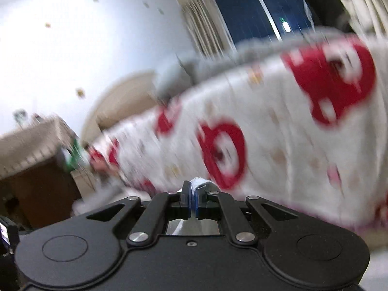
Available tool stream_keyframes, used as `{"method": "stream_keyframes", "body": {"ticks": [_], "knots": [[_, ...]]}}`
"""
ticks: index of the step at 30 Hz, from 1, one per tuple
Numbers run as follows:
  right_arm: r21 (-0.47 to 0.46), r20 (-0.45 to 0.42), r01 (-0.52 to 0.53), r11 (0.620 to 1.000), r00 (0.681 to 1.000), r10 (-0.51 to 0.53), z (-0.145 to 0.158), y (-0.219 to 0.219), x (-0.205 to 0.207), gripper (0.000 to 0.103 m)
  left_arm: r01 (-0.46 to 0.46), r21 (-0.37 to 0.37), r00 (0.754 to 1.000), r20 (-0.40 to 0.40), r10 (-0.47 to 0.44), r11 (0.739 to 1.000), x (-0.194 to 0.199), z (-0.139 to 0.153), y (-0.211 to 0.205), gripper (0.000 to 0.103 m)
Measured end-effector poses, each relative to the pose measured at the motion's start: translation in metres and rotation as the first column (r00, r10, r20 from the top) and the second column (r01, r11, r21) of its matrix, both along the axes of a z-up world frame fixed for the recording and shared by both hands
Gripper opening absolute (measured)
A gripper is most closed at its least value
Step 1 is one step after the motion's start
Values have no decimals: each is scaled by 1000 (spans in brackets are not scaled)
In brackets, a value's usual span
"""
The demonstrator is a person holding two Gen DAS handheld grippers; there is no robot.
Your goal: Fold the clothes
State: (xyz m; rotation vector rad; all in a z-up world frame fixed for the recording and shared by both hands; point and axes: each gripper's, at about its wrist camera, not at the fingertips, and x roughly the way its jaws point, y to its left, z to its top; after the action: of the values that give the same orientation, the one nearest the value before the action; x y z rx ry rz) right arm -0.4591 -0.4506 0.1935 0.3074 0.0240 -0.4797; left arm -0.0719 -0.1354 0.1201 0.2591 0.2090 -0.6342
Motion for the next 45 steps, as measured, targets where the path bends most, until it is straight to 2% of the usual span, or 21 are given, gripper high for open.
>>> {"method": "stream_keyframes", "body": {"ticks": [5,9,15,19,25,31,35,39,41,45], "knots": [[-107,121,-15,994,992,28,71,37,-21,5,1,-75,991,132,9,997,-12,84,28,7],[-185,151,-8,983,988,36,105,65,-43,5,19,-126,977,215,9,992,-22,148,51,7],[-237,154,-4,971,987,42,114,92,-76,5,34,-177,945,325,25,984,-52,209,77,7],[-258,141,-21,966,988,59,110,97,-90,5,41,-190,921,388,37,981,-71,244,73,7],[-196,131,-28,980,990,55,82,68,-99,5,73,-5,949,308,-68,997,-32,180,-29,7],[-16,64,26,1000,998,-25,21,-16,-73,5,121,177,966,206,-157,977,6,116,-131,7],[124,1,49,991,999,-49,-43,-93,-47,5,146,319,976,106,-189,936,30,13,-218,7],[234,-124,133,963,987,-107,-120,-155,-24,5,183,439,977,20,-214,880,49,-87,-299,7],[253,-213,201,946,966,-148,-159,-180,-11,5,206,471,973,-5,-231,858,56,-130,-332,7],[235,-395,337,912,890,-227,-223,-221,22,5,213,524,972,-31,-231,825,70,-203,-388,9]]}}
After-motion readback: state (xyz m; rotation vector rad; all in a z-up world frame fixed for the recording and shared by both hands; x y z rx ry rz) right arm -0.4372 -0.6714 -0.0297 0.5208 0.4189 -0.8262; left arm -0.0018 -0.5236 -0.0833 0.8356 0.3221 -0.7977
